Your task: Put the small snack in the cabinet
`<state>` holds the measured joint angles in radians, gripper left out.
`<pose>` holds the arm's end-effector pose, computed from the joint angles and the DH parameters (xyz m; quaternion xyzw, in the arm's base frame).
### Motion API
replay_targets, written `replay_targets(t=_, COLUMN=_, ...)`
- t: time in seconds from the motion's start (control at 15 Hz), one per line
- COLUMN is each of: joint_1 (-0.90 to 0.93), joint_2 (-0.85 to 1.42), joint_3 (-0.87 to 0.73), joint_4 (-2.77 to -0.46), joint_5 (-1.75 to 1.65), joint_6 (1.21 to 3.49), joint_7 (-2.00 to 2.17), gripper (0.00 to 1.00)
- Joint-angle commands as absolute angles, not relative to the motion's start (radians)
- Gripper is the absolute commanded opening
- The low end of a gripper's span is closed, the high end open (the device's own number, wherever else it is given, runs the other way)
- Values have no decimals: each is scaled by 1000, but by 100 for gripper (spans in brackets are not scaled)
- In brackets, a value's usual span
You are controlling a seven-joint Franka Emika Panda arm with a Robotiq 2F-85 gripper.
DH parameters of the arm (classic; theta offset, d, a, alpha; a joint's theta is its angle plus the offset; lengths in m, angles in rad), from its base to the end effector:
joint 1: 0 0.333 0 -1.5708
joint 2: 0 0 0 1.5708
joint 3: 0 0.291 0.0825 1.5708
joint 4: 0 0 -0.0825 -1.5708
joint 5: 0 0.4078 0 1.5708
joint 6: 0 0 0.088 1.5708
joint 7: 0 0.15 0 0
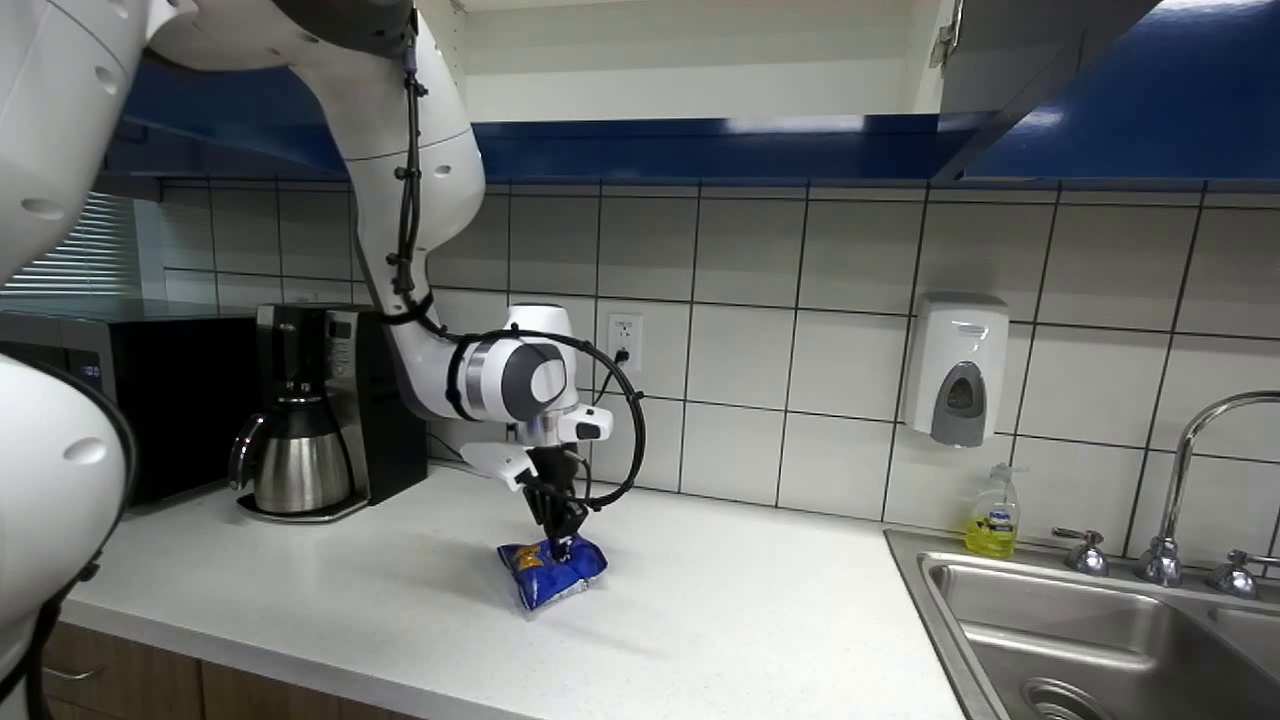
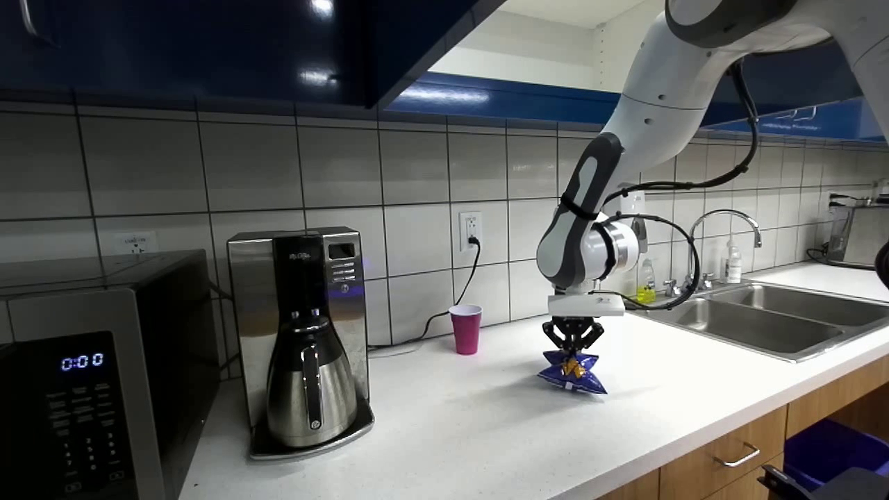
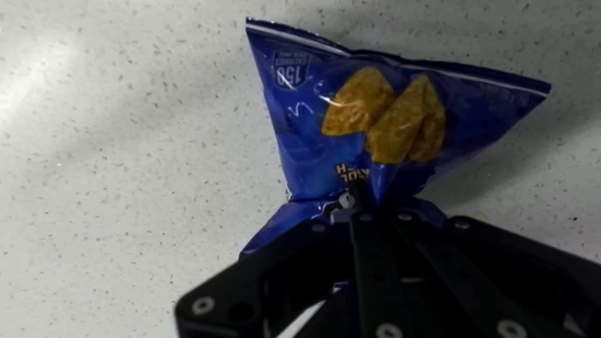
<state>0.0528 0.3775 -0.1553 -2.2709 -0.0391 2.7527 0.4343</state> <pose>0.5503 -0.0621 0.1155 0.9684 -0.2409 0.0591 0.0272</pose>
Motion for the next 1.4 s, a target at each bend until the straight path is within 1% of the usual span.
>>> replay_targets(t=0.0, joint_1=70, joint_2=359, joint_3=-174, joint_4=-2272, joint_5=-44, joint_6=2751, joint_7=438, gripper=0)
replay_targets(t=0.53, joint_1=95, joint_2=225, joint_3=-220, joint_4=-2352, joint_5=-146, joint_6=2720, joint_7=435, gripper=0)
replay_targets(t=0.8, joint_1=85, joint_2=99, joint_3=-219, joint_4=-2436, joint_5=-234, joint_6=2689, joint_7=425, gripper=0)
replay_targets(t=1.13, joint_1=42, joint_2=-91, joint_3=-173, joint_4=-2525, joint_5=-327, joint_6=2606, joint_7=427, gripper=0)
replay_targets(t=1.33, joint_1=8, joint_2=-214, joint_3=-125, joint_4=-2565, joint_5=-315, joint_6=2522, joint_7=404, gripper=0)
